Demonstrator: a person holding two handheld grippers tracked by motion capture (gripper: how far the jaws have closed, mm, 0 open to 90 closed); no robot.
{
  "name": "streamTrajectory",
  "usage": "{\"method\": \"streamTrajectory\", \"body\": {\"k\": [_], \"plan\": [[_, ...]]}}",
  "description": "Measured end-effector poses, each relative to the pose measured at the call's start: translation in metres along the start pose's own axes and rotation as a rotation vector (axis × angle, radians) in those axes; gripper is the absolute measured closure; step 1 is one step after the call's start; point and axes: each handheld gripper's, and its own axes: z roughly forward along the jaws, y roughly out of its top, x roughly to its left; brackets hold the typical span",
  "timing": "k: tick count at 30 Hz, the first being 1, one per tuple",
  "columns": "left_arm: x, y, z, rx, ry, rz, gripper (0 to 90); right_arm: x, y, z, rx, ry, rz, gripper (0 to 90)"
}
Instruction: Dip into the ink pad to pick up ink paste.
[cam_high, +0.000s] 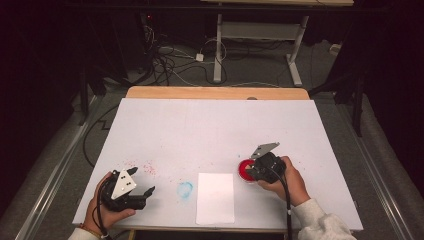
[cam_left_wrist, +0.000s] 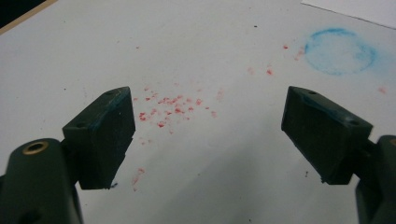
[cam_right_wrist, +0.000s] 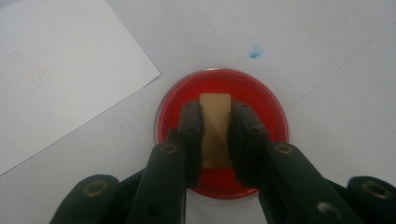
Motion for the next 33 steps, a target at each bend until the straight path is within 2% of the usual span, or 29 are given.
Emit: {"method": "streamTrajectory", "body": {"k": [13, 17, 21, 23, 24, 26, 28, 29, 31, 33], "plan": [[-0.001, 0.002, 0.002, 0.006, -0.004, 0.006, 16.8, 0.005, 0.000, 0.001, -0.001, -0.031, -0.032, 76.4], [-0.001, 0.002, 0.003, 0.000, 0.000, 0.018, 16.8, 0.004, -0.001, 0.001, -0.007, -0.025, -0.024, 76.4], [0.000, 0.001, 0.002, 0.006, -0.003, 0.006, 16.8, 0.002, 0.000, 0.000, -0.005, -0.014, -0.008, 76.3], [0.001, 0.001, 0.002, 0.000, 0.001, 0.016, 16.8, 0.001, 0.002, -0.003, -0.010, -0.053, -0.011, 76.3], [0.001, 0.001, 0.002, -0.001, 0.001, 0.017, 16.8, 0.001, 0.002, -0.003, -0.010, -0.053, -0.011, 76.3], [0.001, 0.001, 0.002, -0.001, 0.001, 0.016, 16.8, -0.002, 0.003, -0.009, -0.040, -0.037, 0.006, 76.3], [0.001, 0.001, 0.002, 0.000, 0.002, 0.016, 16.8, -0.005, 0.005, -0.022, -0.087, -0.049, 0.015, 76.2], [0.001, 0.001, 0.002, -0.001, 0.001, 0.016, 16.8, -0.005, 0.005, -0.022, -0.087, -0.049, 0.015, 76.2], [0.001, 0.001, 0.002, 0.001, 0.003, 0.019, 16.8, -0.007, 0.006, -0.036, -0.134, -0.058, 0.028, 76.2], [0.000, 0.001, 0.002, 0.000, 0.002, 0.018, 16.8, -0.008, 0.006, -0.042, -0.152, -0.065, 0.034, 76.2]]}}
